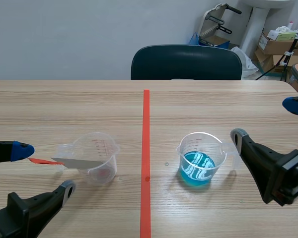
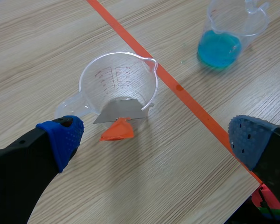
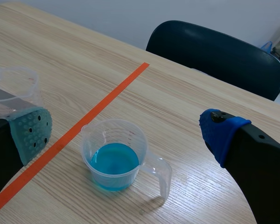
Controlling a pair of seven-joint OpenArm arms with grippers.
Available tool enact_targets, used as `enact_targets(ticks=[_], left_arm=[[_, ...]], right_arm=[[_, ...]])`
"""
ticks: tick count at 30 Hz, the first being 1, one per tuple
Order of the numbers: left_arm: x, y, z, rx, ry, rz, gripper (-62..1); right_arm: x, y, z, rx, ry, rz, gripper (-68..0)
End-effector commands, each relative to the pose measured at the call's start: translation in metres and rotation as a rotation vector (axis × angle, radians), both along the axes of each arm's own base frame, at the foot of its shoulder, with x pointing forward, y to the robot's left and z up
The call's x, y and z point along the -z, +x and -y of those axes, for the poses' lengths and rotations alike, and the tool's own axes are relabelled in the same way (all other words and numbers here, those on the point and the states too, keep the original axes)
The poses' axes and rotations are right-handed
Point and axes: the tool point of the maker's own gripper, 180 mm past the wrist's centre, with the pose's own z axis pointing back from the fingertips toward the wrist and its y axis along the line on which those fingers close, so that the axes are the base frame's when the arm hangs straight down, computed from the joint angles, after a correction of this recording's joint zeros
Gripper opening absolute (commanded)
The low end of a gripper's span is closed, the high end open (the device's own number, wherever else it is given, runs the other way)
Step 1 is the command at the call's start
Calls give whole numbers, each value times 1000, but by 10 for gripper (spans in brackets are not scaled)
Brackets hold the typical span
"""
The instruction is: Do the redox reaction experiment
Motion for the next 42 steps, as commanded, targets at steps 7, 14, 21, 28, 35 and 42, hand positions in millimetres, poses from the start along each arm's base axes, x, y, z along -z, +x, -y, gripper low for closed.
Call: enact_targets(ticks=[7, 14, 21, 28, 35, 42], left_arm=[[-6, 3, 0, -4, -14, 22, 14], [-6, 3, 0, -4, -14, 22, 14], [-6, 3, 0, -3, -12, 23, 14], [-6, 3, 0, -3, -12, 23, 14], [-6, 3, 0, -3, -12, 23, 14], [-6, 3, 0, -3, -12, 23, 14]], right_arm=[[-11, 3, 1, -6, -7, 42, 4], [-10, 2, 0, -12, -25, 42, 4], [-10, 2, -2, -29, -25, 40, 4], [-11, 7, -13, -71, -59, 62, 4], [-7, 7, -39, -153, -97, 87, 4], [-7, 7, -74, -256, -114, 120, 4]])
